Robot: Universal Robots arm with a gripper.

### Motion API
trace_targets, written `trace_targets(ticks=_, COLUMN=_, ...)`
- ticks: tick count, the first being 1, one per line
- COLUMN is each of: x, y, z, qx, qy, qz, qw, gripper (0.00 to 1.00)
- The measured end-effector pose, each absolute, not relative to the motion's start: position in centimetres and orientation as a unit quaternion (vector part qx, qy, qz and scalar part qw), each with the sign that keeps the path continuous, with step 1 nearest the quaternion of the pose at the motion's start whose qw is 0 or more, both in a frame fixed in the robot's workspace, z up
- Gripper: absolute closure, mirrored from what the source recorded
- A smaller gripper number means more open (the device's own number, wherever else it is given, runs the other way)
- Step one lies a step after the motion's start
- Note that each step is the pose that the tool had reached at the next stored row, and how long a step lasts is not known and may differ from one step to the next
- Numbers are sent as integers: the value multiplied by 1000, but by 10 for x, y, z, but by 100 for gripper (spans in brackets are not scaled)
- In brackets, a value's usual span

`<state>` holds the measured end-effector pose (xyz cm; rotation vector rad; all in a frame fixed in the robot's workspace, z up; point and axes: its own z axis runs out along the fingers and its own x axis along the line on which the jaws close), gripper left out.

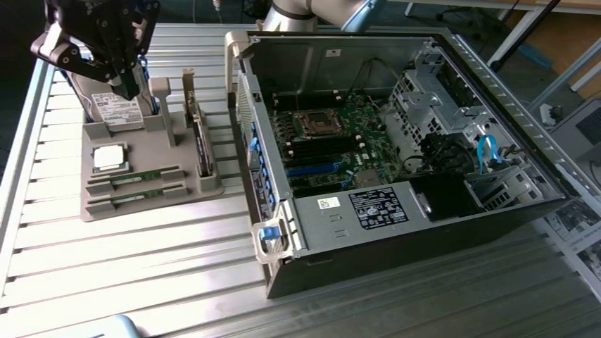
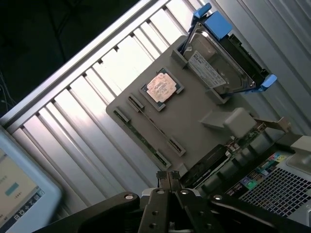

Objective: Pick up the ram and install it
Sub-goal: 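Pick up the ram and move it above insertion slot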

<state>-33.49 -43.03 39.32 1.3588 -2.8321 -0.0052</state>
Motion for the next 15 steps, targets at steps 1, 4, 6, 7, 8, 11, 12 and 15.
trace_targets(ticks=1, x=-335, y=-430, z=393, qx=435, qy=-900, qz=-1, qw=0, gripper=89)
trace_targets(ticks=4, x=-335, y=-430, z=393, qx=442, qy=-897, qz=-1, qw=1, gripper=89)
trace_targets(ticks=6, x=-335, y=-430, z=393, qx=447, qy=-895, qz=-1, qw=1, gripper=89)
trace_targets(ticks=7, x=-335, y=-430, z=393, qx=449, qy=-893, qz=0, qw=1, gripper=89)
trace_targets(ticks=8, x=-335, y=-430, z=393, qx=452, qy=-892, qz=0, qw=1, gripper=89)
trace_targets(ticks=11, x=-335, y=-430, z=393, qx=459, qy=-888, qz=0, qw=1, gripper=89)
trace_targets(ticks=12, x=-335, y=-430, z=393, qx=464, qy=-886, qz=1, qw=1, gripper=89)
trace_targets(ticks=15, x=-335, y=-430, z=393, qx=472, qy=-882, qz=1, qw=2, gripper=89)
